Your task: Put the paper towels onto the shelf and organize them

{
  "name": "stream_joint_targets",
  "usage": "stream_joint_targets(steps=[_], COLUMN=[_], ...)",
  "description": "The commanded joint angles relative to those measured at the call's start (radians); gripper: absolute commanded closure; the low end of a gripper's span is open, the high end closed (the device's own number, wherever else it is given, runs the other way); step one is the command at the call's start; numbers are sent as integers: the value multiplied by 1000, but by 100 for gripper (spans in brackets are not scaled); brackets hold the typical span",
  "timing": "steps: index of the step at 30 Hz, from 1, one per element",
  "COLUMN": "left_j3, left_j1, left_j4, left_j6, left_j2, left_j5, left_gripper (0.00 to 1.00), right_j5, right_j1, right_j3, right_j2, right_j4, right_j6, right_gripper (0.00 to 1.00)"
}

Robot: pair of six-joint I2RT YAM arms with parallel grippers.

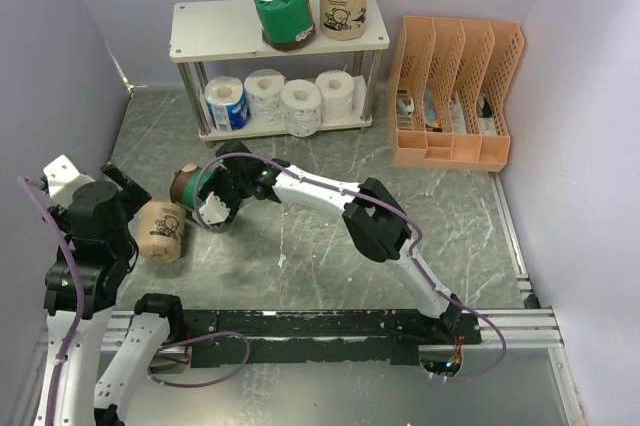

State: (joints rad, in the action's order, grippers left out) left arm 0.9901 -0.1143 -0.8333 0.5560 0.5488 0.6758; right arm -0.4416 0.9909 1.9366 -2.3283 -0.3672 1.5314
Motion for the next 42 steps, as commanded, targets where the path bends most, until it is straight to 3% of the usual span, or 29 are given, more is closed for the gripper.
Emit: stream_joint_targets(steps=[1,8,16,20,24,26,28,32,34,40,42], left_j3=[-8,-13,-15,-15,-15,-15,-14,-15,-14,-12,-11], left_j1=[-6,1,19,21,21,21,22,22,22,24,25], left_j4=[33,38,47,44,39,39,36,36,35,29,28], left_j6=[-16,-20,-27,-23,-20,-18,-18,-16,-16,-10,-10], left_j2=[3,7,29,28,30,35,42,57,68,96,103], left_j5=[-6,-5,-18,-9,1,1,1,1,2,8,8], left_gripper=[1,0,0,0,0,0,0,1,0,0,0], right_j5=[-15,-14,-13,-19,-14,-55,-97,-147,-154,-43,61], right_j1=[-3,-1,3,-6,-57,-89,-119,-189,-209,-225,-223], right_j3=[21,20,162,311,451,509,508,344,308,438,455], right_j2=[-38,-71,-56,-13,-2,-14,1,114,147,134,148], right_j4=[21,18,-36,-87,-168,-242,-271,-187,-195,-429,-460], right_j6=[13,10,-356,-722,-1198,-1330,-1393,-1501,-1480,-1508,-1588], right_gripper=[54,100,100,100,100,100,100,100,100,100,100])
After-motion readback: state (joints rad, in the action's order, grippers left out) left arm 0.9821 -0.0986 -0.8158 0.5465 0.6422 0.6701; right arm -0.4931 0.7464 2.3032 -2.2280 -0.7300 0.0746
